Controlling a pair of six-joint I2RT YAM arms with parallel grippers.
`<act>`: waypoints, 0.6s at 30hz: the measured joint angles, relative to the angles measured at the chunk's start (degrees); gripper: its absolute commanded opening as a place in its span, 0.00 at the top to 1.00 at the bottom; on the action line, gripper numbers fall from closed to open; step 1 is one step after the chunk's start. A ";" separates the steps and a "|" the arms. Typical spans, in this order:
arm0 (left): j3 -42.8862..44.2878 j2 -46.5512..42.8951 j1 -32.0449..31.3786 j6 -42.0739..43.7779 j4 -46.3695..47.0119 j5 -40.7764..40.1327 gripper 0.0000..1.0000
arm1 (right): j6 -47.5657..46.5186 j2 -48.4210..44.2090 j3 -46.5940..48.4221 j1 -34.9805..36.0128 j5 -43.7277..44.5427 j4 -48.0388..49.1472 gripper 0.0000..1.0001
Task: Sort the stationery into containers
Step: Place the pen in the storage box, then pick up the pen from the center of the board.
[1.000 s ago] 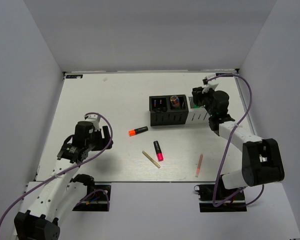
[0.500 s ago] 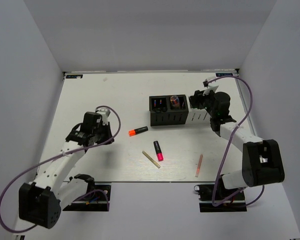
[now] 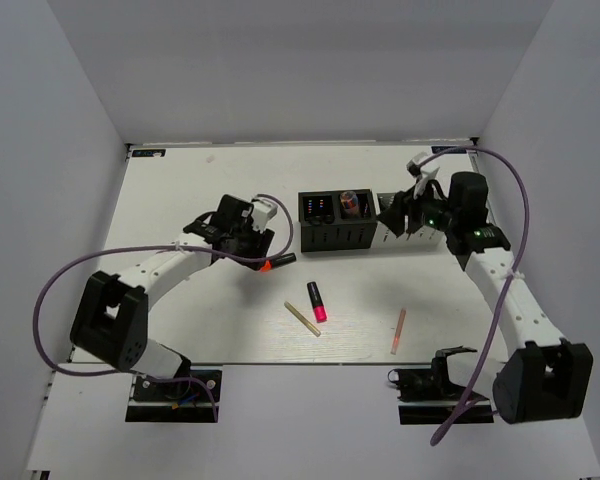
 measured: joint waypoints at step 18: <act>7.74 17.73 -2.14 9.68 11.87 5.55 0.31 | -5.51 -7.93 -6.82 -4.46 -22.53 -12.92 0.41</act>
